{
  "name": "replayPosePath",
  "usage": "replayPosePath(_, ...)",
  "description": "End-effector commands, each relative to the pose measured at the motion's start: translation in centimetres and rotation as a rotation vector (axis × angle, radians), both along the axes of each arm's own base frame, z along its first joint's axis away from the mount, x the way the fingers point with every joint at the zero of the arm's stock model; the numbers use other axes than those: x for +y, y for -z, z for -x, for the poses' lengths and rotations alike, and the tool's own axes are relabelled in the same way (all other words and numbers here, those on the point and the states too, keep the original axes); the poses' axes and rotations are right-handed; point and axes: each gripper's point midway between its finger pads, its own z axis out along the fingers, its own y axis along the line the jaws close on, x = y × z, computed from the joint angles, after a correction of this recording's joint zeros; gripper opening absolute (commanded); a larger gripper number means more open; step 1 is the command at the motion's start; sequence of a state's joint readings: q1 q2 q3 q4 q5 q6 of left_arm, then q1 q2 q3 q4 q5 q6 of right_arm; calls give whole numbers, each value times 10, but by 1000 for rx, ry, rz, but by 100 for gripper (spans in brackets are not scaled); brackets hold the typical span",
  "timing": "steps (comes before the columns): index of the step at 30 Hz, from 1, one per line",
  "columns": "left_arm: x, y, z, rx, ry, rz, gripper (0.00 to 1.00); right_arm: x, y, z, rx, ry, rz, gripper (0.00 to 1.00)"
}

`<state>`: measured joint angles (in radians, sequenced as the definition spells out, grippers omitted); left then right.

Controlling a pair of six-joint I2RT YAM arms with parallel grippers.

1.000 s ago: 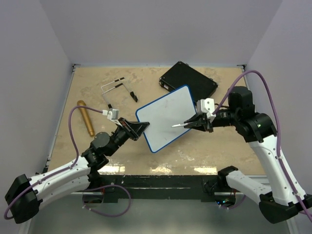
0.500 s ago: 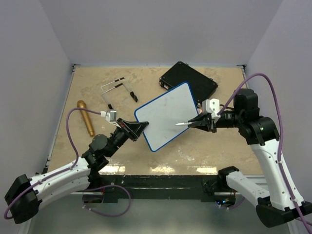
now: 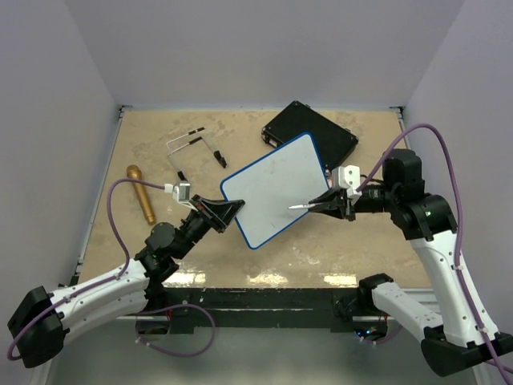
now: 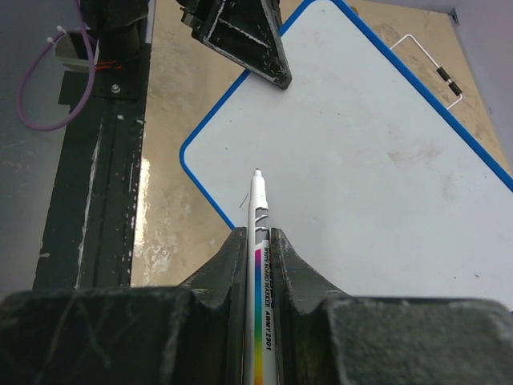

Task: Write a sentence on the whiteboard

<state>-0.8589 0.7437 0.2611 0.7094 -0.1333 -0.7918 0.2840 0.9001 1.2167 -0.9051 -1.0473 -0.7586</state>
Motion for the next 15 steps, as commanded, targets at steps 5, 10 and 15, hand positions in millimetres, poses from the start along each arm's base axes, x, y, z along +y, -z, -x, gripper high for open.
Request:
replayPosePath(5, 10, -58, 11, -143, 10, 183, 0, 5, -9, 3, -16, -40, -36, 0)
replayPosePath(10, 9, -62, 11, -159, 14, 174, 0, 6, -8, 2, -12, -58, -31, 0)
replayPosePath(15, 9, -62, 12, -162, 12, 171, 0, 6, -7, 4, -8, -67, -27, 0)
